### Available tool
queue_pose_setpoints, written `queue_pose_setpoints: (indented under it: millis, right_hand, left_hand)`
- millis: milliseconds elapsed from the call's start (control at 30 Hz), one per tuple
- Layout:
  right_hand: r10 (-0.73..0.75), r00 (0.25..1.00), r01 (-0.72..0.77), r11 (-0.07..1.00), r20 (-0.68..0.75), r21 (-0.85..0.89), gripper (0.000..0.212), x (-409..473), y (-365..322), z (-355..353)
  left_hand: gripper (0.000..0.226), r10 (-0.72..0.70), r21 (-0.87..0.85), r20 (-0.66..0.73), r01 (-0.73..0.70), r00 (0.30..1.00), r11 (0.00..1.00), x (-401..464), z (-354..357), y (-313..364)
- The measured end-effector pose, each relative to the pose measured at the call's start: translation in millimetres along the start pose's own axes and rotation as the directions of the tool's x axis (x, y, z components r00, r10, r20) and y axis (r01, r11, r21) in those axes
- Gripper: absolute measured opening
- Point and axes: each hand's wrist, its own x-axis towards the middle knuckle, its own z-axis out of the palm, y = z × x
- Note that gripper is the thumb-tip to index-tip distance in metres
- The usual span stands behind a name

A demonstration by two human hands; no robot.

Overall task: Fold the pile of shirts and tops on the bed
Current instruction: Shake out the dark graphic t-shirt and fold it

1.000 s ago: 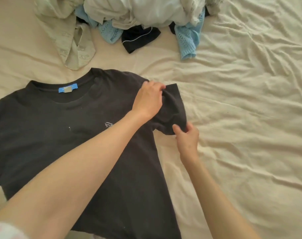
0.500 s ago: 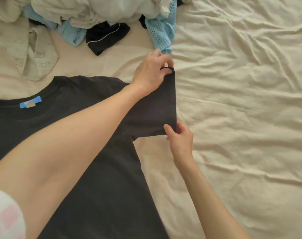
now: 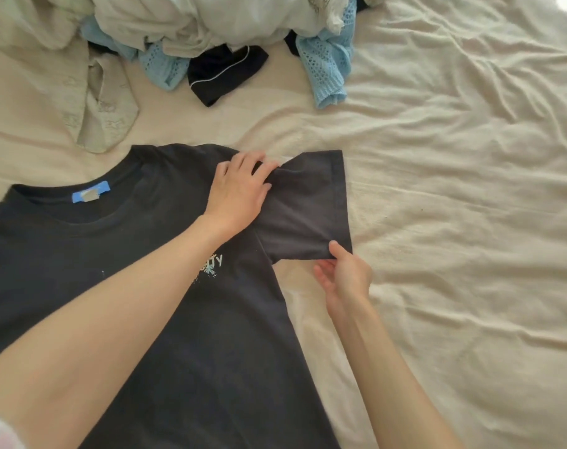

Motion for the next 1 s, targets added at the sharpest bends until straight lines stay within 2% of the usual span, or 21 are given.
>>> queue_pose_setpoints:
  millis: [67,133,233,267,300,367,433,500,533,600,633,700,733,800,833,900,1000]
  right_hand:
    - [0.021,0.999,-0.021,1.000,-0.033,0.006,0.029,-2.0,6.2,-2.7]
    - [0.027,0.999,-0.025,0.999,-0.041,0.042,0.034,-2.2,10.0,-5.1]
    - [-0.076,0.997,0.076,0.995,0.000,0.069,0.013,-3.3,12.3,-3.4]
    - [-0.158,0.987,0.158,0.987,-0.007,0.032,0.007,-5.3,13.3,-1.6]
    - [-0.251,0.968,0.251,0.968,-0.016,-0.017,0.007,-7.7,13.9,0.2]
    - [-0.425,0.905,0.421,0.900,-0.012,-0.109,0.010,-13.9,14.7,2.9]
    - [-0.554,0.830,0.556,0.815,0.061,-0.161,0.015,-21.4,15.5,5.4]
    - [-0.670,0.710,0.704,0.689,0.217,-0.175,0.023,-27.9,18.8,7.2]
    - [-0.730,0.609,0.793,0.578,0.312,-0.194,0.023,-29.6,22.3,8.2]
    - [-0.785,0.363,0.932,0.291,0.502,-0.219,0.017,-29.8,32.3,11.6]
    - [-0.760,0.247,0.967,0.155,0.601,-0.202,0.016,-29.6,37.5,14.7]
    - [-0.647,0.078,0.989,-0.045,0.758,-0.140,0.018,-33.6,45.7,22.6]
    - [-0.588,0.015,0.986,-0.125,0.809,-0.109,0.020,-37.2,49.1,26.9]
    - [-0.492,-0.089,0.963,-0.265,0.866,-0.051,0.022,-42.5,56.5,34.9]
    - [-0.446,-0.120,0.950,-0.312,0.887,-0.028,0.022,-44.2,60.8,38.3]
    - [-0.332,-0.125,0.927,-0.375,0.935,-0.010,0.017,-43.8,69.0,41.5]
    - [-0.113,-0.045,0.888,-0.459,0.993,-0.012,0.025,-40.1,81.2,42.9]
  left_hand:
    - [0.042,-0.099,0.044,0.089,0.095,0.991,0.994,12.2,-3.0,3.1]
    - [0.042,-0.185,0.019,0.107,0.184,0.977,0.983,23.7,-10.7,14.2]
    - [0.032,-0.239,-0.164,-0.002,0.235,0.971,0.958,32.2,-21.8,37.6]
    - [0.024,-0.267,-0.277,0.020,0.262,0.964,0.924,33.9,-25.8,46.2]
    - [0.020,-0.302,-0.393,0.118,0.324,0.946,0.861,36.1,-31.0,55.6]
    - [0.028,-0.303,-0.537,0.410,0.496,0.860,0.682,41.7,-38.6,71.1]
    - [0.043,-0.272,-0.564,0.577,0.616,0.771,0.550,47.9,-43.7,76.6]
    - [0.061,-0.287,-0.571,0.645,0.696,0.708,0.434,50.3,-50.3,70.4]
    - [0.068,-0.278,-0.574,0.683,0.731,0.676,0.369,49.5,-55.1,64.2]
    - [0.077,-0.211,-0.576,0.754,0.781,0.622,0.242,44.1,-67.6,47.6]
    - [0.081,-0.173,-0.576,0.778,0.795,0.604,0.189,40.1,-74.0,38.2]
    - [0.086,-0.112,-0.578,0.799,0.805,0.591,0.130,29.5,-86.4,19.0]
    - [0.089,-0.091,-0.584,0.798,0.802,0.596,0.130,22.4,-92.6,10.3]
    - [0.090,-0.059,-0.605,0.779,0.774,0.624,0.189,5.9,-102.5,-5.6]
    - [0.089,-0.052,-0.613,0.768,0.756,0.639,0.230,-4.1,-106.0,-14.0]
    - [0.089,-0.063,-0.622,0.751,0.736,0.658,0.268,-24.9,-108.3,-29.6]
    - [0.073,-0.138,-0.601,0.753,0.758,0.644,0.254,-59.0,-99.8,-58.3]
